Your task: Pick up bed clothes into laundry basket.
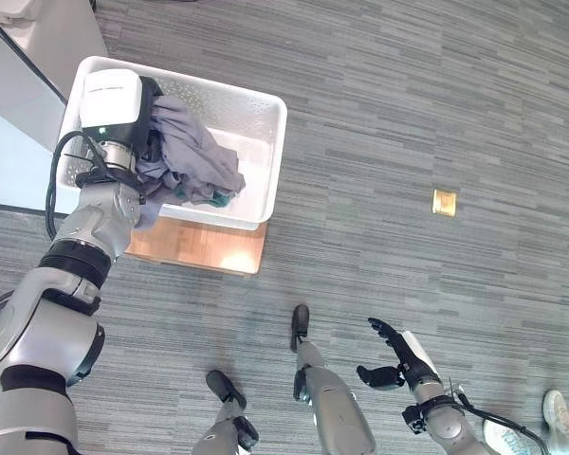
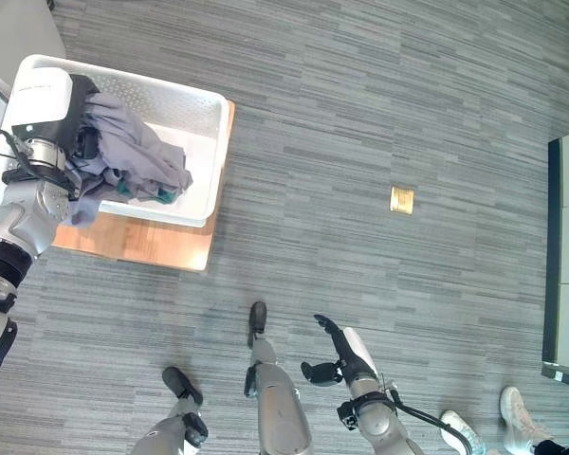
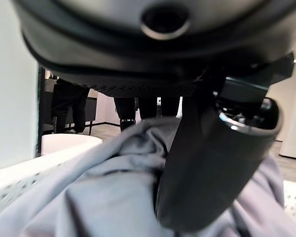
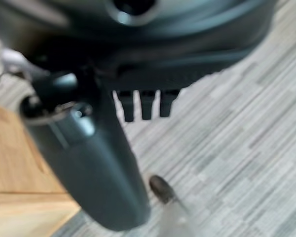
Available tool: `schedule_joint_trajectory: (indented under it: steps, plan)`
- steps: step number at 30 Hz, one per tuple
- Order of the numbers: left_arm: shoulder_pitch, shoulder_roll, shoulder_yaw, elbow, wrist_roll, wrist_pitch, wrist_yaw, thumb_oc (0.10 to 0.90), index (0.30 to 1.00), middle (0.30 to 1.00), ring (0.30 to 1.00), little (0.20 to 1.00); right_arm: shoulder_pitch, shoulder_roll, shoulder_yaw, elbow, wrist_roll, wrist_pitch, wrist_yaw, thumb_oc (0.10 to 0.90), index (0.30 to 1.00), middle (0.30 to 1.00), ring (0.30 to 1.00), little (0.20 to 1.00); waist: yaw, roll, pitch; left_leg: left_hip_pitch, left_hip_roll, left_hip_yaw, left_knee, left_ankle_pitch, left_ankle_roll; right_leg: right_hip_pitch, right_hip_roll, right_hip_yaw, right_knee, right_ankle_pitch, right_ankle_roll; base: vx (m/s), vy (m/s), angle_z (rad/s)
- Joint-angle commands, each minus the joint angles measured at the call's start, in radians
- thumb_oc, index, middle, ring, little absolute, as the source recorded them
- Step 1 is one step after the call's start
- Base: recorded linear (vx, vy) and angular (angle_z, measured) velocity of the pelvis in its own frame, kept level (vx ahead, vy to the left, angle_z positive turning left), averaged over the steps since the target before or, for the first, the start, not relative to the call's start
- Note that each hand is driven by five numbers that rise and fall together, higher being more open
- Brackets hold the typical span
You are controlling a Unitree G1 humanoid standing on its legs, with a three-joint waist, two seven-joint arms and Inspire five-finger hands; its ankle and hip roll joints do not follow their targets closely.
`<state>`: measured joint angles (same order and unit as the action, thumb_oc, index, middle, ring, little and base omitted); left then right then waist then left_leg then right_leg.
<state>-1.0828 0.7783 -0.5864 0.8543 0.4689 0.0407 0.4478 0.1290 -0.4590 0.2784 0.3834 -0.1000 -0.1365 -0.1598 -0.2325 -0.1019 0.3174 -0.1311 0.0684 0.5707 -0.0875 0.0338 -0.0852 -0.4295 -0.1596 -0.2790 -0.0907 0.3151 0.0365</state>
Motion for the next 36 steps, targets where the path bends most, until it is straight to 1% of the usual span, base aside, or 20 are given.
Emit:
schedule_joint_trajectory:
  steps: [1, 4, 9, 10, 11, 12, 13, 15, 19, 20, 21, 23, 25, 26, 27, 29, 31, 32, 35, 36]
  plan:
    - [-0.185, 0.024, -0.026, -0.037, 0.04, -0.046, 0.095, 0.8, 0.9, 0.9, 0.9, 0.9, 0.009, -0.055, -0.076, -0.006, 0.062, -0.057, -0.027, 0.8, 0.9, 0.9, 0.9, 0.9, -0.002, 0.055, -0.054, -0.028, 0.046, -0.042, 0.0, -0.007, -0.014, 0.131, -0.126, -0.002, 0.003, -0.021, 0.225, 0.03, 0.021, -0.05]
    - [-0.21, 0.026, -0.039, -0.044, 0.041, -0.041, 0.096, 0.8, 0.9, 0.9, 0.9, 0.9, 0.017, -0.063, -0.092, 0.001, 0.065, -0.059, -0.032, 0.8, 0.9, 0.9, 0.9, 0.9, -0.008, 0.06, -0.067, -0.007, 0.038, -0.044, 0.0, -0.019, -0.01, 0.154, -0.13, -0.003, 0.003, -0.017, 0.225, 0.04, 0.003, -0.03]
    - [-0.2, 0.018, 0.011, -0.1, -0.013, -0.052, 0.111, 0.8, 0.9, 0.9, 0.9, 0.9, 0.045, -0.063, -0.116, 0.002, 0.058, -0.048, -0.037, 0.8, 0.9, 0.9, 0.9, 0.9, -0.007, 0.071, -0.088, 0.041, 0.031, -0.052, 0.0, -0.036, -0.004, 0.215, -0.134, -0.022, 0.003, -0.032, 0.225, 0.06, 0.0, 0.01]
    - [-0.153, -0.002, 0.077, -0.149, -0.146, -0.099, 0.071, 0.8, 0.9, 0.9, 0.9, 0.9, 0.054, -0.073, -0.132, -0.003, 0.05, -0.035, -0.03, 0.8, 0.9, 0.9, 0.9, 0.9, -0.003, 0.08, -0.103, 0.07, 0.026, -0.06, 0.0, -0.043, -0.003, 0.254, -0.135, -0.029, 0.003, -0.04, 0.225, 0.1, -0.013, 0.21]
    - [-0.078, -0.066, 0.228, -0.248, -0.491, -0.177, 0.01, 0.8, 0.9, 0.9, 0.9, 0.9, 0.059, -0.069, -0.158, -0.02, 0.031, -0.003, -0.024, 0.8, 0.9, 0.9, 0.9, 0.9, 0.012, 0.085, -0.121, 0.093, 0.019, -0.075, 0.0, -0.048, 0.001, 0.286, -0.138, -0.038, 0.003, -0.046, 0.225, 0.1, -0.013, 0.26]
    - [-0.064, -0.065, 0.24, -0.259, -0.497, -0.174, 0.005, 0.8, 0.9, 0.9, 0.9, 0.9, 0.063, -0.078, -0.159, -0.024, 0.031, 0.0, -0.023, 0.8, 0.9, 0.9, 0.9, 0.9, 0.008, 0.093, -0.121, 0.096, 0.02, -0.077, 0.0, -0.049, 0.001, 0.291, -0.137, -0.04, 0.003, -0.047, 0.225, 0.11, -0.036, 0.24]
    - [-0.024, -0.117, 0.311, -0.374, -0.69, -0.238, -0.025, 0.8, 0.9, 0.9, 0.9, 0.9, 0.05, -0.087, -0.174, -0.05, 0.009, 0.02, -0.009, 0.8, 0.9, 0.9, 0.9, 0.9, 0.031, 0.092, -0.143, 0.115, 0.015, -0.093, 0.0, -0.054, 0.005, 0.323, -0.137, -0.059, 0.003, -0.057, 0.225, 0.07, -0.024, 0.27]
    - [0.053, -0.097, 0.346, -0.531, -0.709, -0.271, -0.042, 0.8, 0.9, 0.9, 0.9, 0.9, 0.044, -0.141, -0.205, -0.104, -0.038, 0.023, -0.006, 0.8, 0.9, 0.9, 0.9, 0.9, 0.062, 0.091, -0.159, 0.138, 0.01, -0.11, 0.0, -0.059, 0.011, 0.364, -0.135, -0.079, 0.003, -0.066, 0.225, 0.07, -0.009, 0.2]
    - [0.165, -0.065, 0.397, -0.652, -0.751, -0.286, -0.091, 0.8, 0.9, 0.9, 0.9, 0.9, 0.046, -0.21, -0.239, -0.17, -0.145, 0.032, -0.014, 0.8, 0.9, 0.9, 0.9, 0.9, 0.091, 0.092, -0.175, 0.165, 0.008, -0.122, 0.0, -0.066, 0.015, 0.406, -0.134, -0.101, 0.003, -0.075, 0.225, 0.04, 0.012, 0.21]
    - [0.237, -0.016, 0.433, -0.718, -0.781, -0.295, -0.133, 0.8, 0.9, 0.9, 0.9, 0.9, 0.032, -0.247, -0.27, -0.22, -0.204, 0.03, -0.021, 0.8, 0.9, 0.9, 0.9, 0.9, 0.118, 0.095, -0.183, 0.177, 0.007, -0.134, 0.0, -0.068, 0.017, 0.432, -0.134, -0.122, 0.004, -0.08, 0.225, -0.02, -0.002, 0.23]
    - [0.388, 0.049, 0.494, -0.848, -0.766, -0.311, -0.172, 0.8, 0.9, 0.9, 0.9, 0.9, 0.02, -0.264, -0.312, -0.285, -0.221, 0.005, -0.023, 0.8, 0.9, 0.9, 0.9, 0.9, 0.158, 0.085, -0.192, 0.184, -0.003, -0.142, 0.0, -0.049, 0.03, 0.463, -0.139, -0.161, 0.016, -0.075, 0.215, 0.0, -0.003, 0.04]
    - [0.592, 0.07, 0.586, -0.943, -0.792, -0.308, -0.223, 0.8, 0.9, 0.9, 0.9, 0.9, 0.022, -0.256, -0.315, -0.421, -0.296, 0.006, -0.022, 0.8, 0.9, 0.9, 0.9, 0.9, 0.193, 0.088, -0.201, 0.202, -0.01, -0.175, 0.0, -0.053, 0.038, 0.495, -0.145, -0.194, 0.058, -0.094, 0.21, 0.01, 0.01, 0.19]
    - [0.754, 0.05, 0.665, -1.01, -0.83, -0.307, -0.234, 0.8, 0.9, 0.9, 0.9, 0.9, 0.016, -0.214, -0.286, -0.513, -0.382, -0.009, -0.009, 0.8, 0.9, 0.9, 0.9, 0.9, 0.234, 0.089, -0.203, 0.207, -0.016, -0.213, 0.0, -0.053, 0.047, 0.505, -0.154, -0.217, 0.121, -0.102, 0.204, 0.04, 0.022, 0.6]
    - [0.913, 0.016, 0.714, -1.067, -0.895, -0.307, -0.286, 0.8, 0.9, 0.9, 0.9, 0.9, -0.001, -0.221, -0.264, -0.576, -0.474, -0.015, -0.022, 0.8, 0.9, 0.9, 0.9, 0.9, 0.277, 0.088, -0.201, 0.208, -0.022, -0.268, 0.0, -0.051, 0.057, 0.508, -0.161, -0.241, 0.209, -0.112, 0.203, 0.03, 0.016, 0.77]
    - [0.928, 0.014, 0.727, -1.075, -0.897, -0.304, -0.289, 0.8, 0.9, 0.9, 0.9, 0.9, -0.003, -0.223, -0.256, -0.576, -0.475, -0.015, -0.023, 0.8, 0.9, 0.9, 0.9, 0.9, 0.267, 0.088, -0.203, 0.207, -0.023, -0.271, 0.0, -0.051, 0.058, 0.507, -0.164, -0.244, 0.215, -0.116, 0.204, 0.03, 0.014, 0.99]
    - [1.114, -0.042, 0.761, -1.133, -0.91, -0.31, -0.338, 0.8, 0.9, 0.9, 0.9, 0.9, -0.047, -0.222, -0.243, -0.645, -0.485, -0.051, -0.026, 0.8, 0.9, 0.9, 0.9, 0.9, 0.324, 0.082, -0.192, 0.215, -0.029, -0.342, 0.0, -0.055, 0.07, 0.491, -0.172, -0.242, 0.316, -0.123, 0.199, 0.02, -0.004, 1.24]
    - [1.12, -0.043, 0.766, -1.137, -0.911, -0.309, -0.339, 0.8, 0.9, 0.9, 0.9, 0.9, -0.047, -0.223, -0.24, -0.646, -0.485, -0.051, -0.026, 0.8, 0.9, 0.9, 0.9, 0.9, 0.32, 0.082, -0.194, 0.214, -0.03, -0.343, 0.0, -0.055, 0.07, 0.489, -0.174, -0.243, 0.32, -0.127, 0.199, 0.0, -0.022, 1.23]
    - [1.225, -0.089, 0.765, -1.137, -0.949, -0.328, -0.384, 0.8, 0.9, 0.9, 0.9, 0.9, -0.078, -0.22, -0.226, -0.66, -0.47, -0.07, -0.037, 0.8, 0.9, 0.9, 0.9, 0.9, 0.36, 0.091, -0.182, 0.206, -0.027, -0.406, 0.0, -0.046, 0.069, 0.462, -0.138, -0.177, 0.296, -0.184, 0.182, -0.01, -0.062, 1.15]
    - [1.279, -0.131, 0.769, -1.115, -0.946, -0.34, -0.404, 0.8, 0.9, 0.9, 0.9, 0.9, -0.1, -0.23, -0.217, -0.641, -0.472, -0.087, -0.061, 0.8, 0.9, 0.9, 0.9, 0.9, 0.377, 0.108, -0.175, 0.182, -0.024, -0.516, 0.0, -0.024, 0.059, 0.427, -0.06, 0.004, 0.209, -0.253, 0.164, 0.04, -0.112, 1.11]
    - [1.259, -0.162, 0.741, -1.075, -0.938, -0.345, -0.391, 0.8, 0.9, 0.9, 0.9, 0.9, -0.105, -0.221, -0.227, -0.636, -0.469, -0.085, -0.074, 0.8, 0.9, 0.9, 0.9, 0.9, 0.36, 0.116, -0.174, 0.161, -0.031, -0.625, 0.0, -0.015, 0.054, 0.417, -0.016, 0.181, 0.151, -0.282, 0.153, 0.06, -0.141, 2.06]
